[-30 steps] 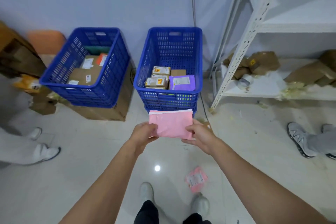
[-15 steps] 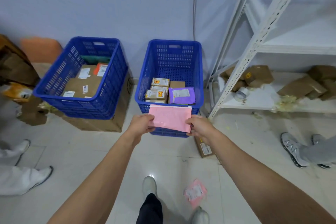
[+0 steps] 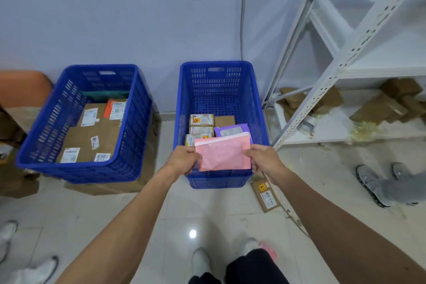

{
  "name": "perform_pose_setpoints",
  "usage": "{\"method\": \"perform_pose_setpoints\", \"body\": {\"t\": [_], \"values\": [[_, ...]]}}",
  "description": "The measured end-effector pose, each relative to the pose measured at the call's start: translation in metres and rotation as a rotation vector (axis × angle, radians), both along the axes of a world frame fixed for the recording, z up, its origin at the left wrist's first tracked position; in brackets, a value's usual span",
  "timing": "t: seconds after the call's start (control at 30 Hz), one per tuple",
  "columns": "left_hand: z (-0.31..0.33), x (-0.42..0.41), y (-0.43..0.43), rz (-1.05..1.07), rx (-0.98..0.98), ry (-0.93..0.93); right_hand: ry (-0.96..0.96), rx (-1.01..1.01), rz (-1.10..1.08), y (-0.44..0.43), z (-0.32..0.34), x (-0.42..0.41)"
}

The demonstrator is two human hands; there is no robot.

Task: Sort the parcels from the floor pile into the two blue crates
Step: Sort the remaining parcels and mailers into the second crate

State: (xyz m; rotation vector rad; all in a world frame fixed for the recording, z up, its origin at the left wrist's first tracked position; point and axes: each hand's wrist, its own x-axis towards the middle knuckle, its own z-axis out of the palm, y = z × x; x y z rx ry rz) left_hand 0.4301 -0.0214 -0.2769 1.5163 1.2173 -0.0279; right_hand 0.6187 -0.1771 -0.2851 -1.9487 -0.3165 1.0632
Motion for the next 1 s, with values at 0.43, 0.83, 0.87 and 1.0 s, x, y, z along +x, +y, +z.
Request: {"method": "perform_pose_setpoints", "body": {"t": [0.43, 0.83, 0.87, 1.0], "values": [[-0.033, 0.104, 0.103, 0.319, -0.216, -0.162, 0.197, -0.006, -0.016, 0.129, -0.056, 0.113], [-0.123, 0.188, 0.186, 0.238, -0.086, 0.026, 0.036, -0.232, 0.170, 0.205, -0.130, 0.175], [-0.135, 0.190, 0.187, 0.181, -0.092, 0.064, 0.006, -0.266, 0.189, 0.203, -0.140, 0.178], [-0.178, 0.195, 0.185, -0.019, -0.106, 0.162, -0.088, -0.382, 0.265, 0.192, -0.165, 0.179]]}}
